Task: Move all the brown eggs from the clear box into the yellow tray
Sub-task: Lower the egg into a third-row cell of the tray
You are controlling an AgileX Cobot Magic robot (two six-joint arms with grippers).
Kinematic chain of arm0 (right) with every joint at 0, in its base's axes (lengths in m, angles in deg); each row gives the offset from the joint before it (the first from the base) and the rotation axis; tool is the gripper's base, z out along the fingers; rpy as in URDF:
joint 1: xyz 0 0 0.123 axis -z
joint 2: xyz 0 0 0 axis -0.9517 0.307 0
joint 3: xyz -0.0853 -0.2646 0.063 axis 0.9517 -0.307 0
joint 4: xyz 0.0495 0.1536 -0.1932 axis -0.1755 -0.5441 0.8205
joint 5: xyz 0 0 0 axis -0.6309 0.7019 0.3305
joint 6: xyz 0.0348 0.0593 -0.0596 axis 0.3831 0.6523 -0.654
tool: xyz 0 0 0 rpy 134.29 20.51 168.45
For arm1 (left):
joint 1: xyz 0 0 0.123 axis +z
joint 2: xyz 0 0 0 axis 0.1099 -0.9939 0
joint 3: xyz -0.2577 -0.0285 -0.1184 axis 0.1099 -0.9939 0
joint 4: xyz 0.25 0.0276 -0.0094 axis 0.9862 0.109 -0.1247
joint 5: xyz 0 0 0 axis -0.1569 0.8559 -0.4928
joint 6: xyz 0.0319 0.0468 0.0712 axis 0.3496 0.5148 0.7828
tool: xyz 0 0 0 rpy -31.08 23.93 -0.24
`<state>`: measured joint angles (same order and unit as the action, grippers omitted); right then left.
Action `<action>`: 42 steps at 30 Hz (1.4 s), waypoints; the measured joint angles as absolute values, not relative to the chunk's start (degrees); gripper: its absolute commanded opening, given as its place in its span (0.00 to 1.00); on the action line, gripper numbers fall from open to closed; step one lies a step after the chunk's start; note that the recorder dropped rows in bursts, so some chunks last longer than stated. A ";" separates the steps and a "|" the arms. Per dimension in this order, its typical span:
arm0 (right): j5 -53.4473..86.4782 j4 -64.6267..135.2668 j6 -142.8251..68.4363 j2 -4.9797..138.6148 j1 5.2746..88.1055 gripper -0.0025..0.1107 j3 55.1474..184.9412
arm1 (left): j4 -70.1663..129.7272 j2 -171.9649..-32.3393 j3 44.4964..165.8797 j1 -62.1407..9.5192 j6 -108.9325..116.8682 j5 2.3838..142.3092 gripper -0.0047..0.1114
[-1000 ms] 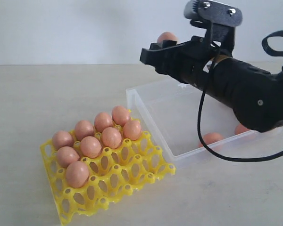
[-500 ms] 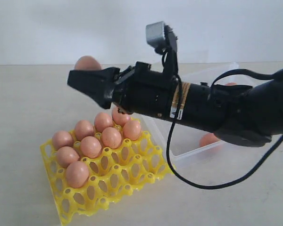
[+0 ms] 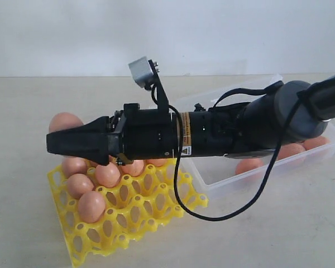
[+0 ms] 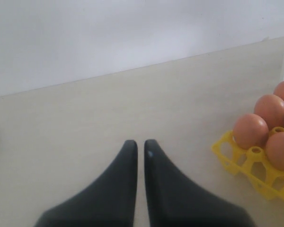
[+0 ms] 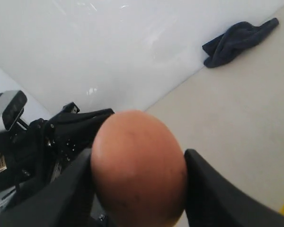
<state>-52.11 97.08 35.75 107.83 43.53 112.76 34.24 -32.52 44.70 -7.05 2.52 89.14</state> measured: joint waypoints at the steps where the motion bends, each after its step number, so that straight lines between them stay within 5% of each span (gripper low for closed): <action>1: -51.59 98.07 35.34 107.83 43.53 0.02 112.76 | 34.24 -32.52 44.70 -7.05 2.52 89.14 0.08; 22: -19.53 114.42 31.47 107.91 43.53 0.02 112.91 | 34.24 -32.52 44.70 -7.05 2.52 89.14 0.08; 42: -19.08 116.99 31.83 107.91 43.53 0.02 113.34 | 34.24 -32.52 44.70 -7.05 2.52 89.14 0.08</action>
<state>-19.08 116.99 31.83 107.91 43.53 113.34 34.24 -32.52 44.70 -7.05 2.52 89.14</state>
